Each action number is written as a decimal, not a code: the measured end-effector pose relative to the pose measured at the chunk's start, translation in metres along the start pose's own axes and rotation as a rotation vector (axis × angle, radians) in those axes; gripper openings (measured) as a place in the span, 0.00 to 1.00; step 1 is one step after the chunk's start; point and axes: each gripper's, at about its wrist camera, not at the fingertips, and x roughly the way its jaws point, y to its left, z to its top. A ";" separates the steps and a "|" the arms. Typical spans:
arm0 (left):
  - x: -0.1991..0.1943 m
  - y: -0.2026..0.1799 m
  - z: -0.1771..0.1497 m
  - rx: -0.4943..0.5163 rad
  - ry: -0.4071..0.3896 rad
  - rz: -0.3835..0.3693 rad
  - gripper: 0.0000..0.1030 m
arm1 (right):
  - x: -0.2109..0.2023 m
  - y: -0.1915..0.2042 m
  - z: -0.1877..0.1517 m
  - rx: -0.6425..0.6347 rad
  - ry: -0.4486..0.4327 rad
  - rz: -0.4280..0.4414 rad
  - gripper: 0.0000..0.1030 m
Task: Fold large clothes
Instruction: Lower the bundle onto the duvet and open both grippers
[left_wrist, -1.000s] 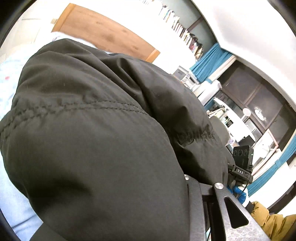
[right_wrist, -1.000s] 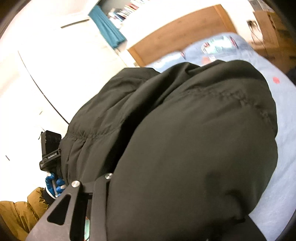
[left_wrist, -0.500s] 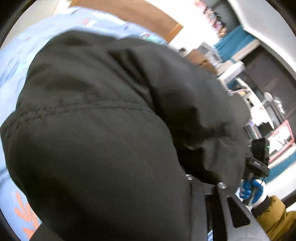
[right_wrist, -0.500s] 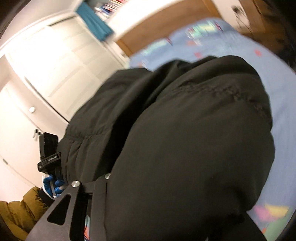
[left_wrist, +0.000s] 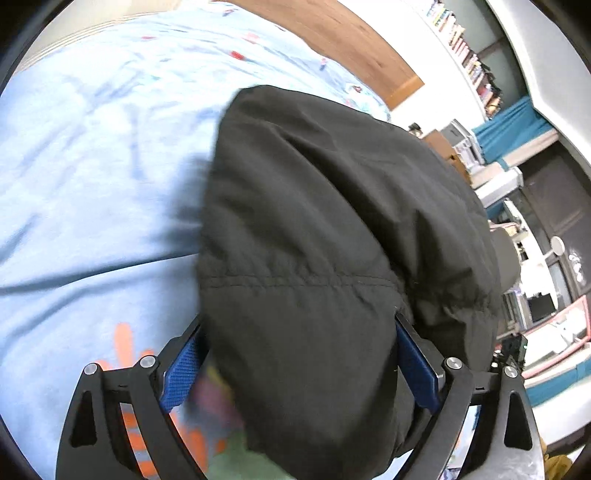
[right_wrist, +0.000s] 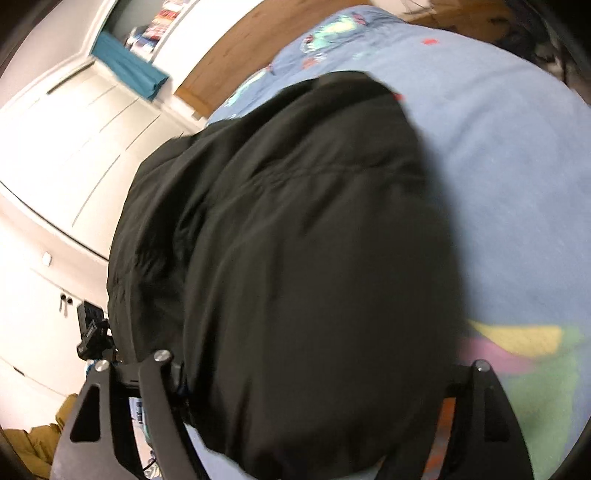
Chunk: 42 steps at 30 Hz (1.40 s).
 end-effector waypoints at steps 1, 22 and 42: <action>0.000 -0.002 0.000 -0.002 0.001 0.013 0.90 | -0.003 -0.004 0.001 0.010 -0.002 0.008 0.77; -0.043 -0.048 -0.049 0.093 -0.124 0.191 0.90 | -0.049 0.053 0.011 -0.199 -0.123 -0.185 0.80; 0.006 -0.003 -0.052 0.011 -0.038 0.300 0.92 | 0.006 0.033 -0.014 -0.164 -0.027 -0.407 0.80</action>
